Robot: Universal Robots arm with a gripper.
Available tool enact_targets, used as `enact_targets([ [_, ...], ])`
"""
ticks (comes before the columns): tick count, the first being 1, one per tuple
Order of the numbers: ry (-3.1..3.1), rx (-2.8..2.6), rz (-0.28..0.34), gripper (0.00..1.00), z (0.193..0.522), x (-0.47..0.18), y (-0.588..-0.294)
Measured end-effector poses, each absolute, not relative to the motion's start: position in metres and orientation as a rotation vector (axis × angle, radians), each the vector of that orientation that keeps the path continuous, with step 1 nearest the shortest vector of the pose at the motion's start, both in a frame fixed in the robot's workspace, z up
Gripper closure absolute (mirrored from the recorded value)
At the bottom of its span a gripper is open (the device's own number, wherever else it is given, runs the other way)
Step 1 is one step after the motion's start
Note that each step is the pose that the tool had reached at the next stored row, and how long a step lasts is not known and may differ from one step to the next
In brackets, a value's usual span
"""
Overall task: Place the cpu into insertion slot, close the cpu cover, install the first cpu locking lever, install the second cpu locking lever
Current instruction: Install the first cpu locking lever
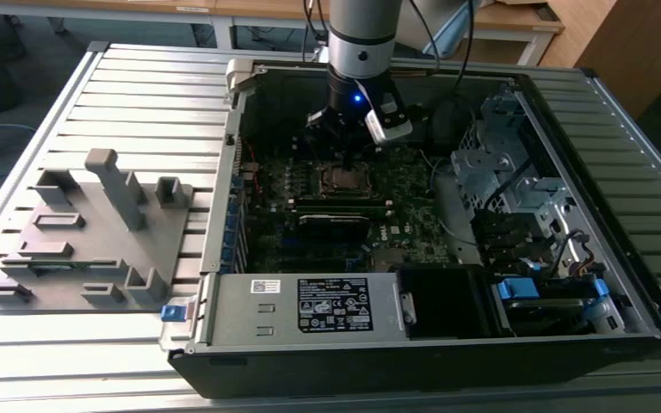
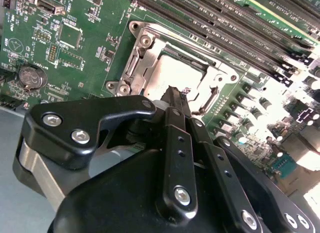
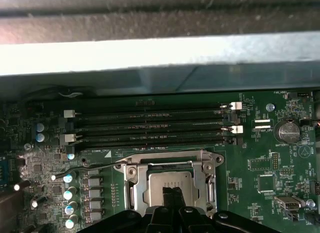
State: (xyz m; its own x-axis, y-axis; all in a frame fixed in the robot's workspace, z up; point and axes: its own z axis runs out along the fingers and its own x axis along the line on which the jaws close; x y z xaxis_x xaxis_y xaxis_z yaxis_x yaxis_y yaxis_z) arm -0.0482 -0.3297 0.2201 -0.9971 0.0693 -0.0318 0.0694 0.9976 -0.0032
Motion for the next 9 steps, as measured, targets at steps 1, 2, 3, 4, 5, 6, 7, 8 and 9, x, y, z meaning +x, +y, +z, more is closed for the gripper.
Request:
enact_targets([
  [1, 3.108, 0.108, -0.006, 0.9, 0.221, -0.0482, -0.3297],
  [2, 3.108, 0.108, -0.006, 0.9, 0.2219, -0.0482, -0.3297],
  [3, 3.108, 0.108, -0.006, 0.9, 0.2227, -0.0482, -0.3297],
  [4, 3.108, 0.108, -0.006, 0.9, 0.2234, -0.0482, -0.3297],
  [5, 3.108, 0.108, -0.006, 0.9, 0.2236, -0.0482, -0.3296],
  [6, 3.108, 0.108, -0.006, 0.9, 0.2236, -0.0482, -0.3296],
  [7, 3.108, 0.108, -0.006, 0.9, 0.2236, -0.0482, -0.3296],
  [8, 3.108, 0.108, -0.006, 0.9, 0.2236, -0.0482, -0.3296],
  [9, 3.108, 0.108, -0.006, 0.9, 0.2238, -0.0482, -0.3297],
])
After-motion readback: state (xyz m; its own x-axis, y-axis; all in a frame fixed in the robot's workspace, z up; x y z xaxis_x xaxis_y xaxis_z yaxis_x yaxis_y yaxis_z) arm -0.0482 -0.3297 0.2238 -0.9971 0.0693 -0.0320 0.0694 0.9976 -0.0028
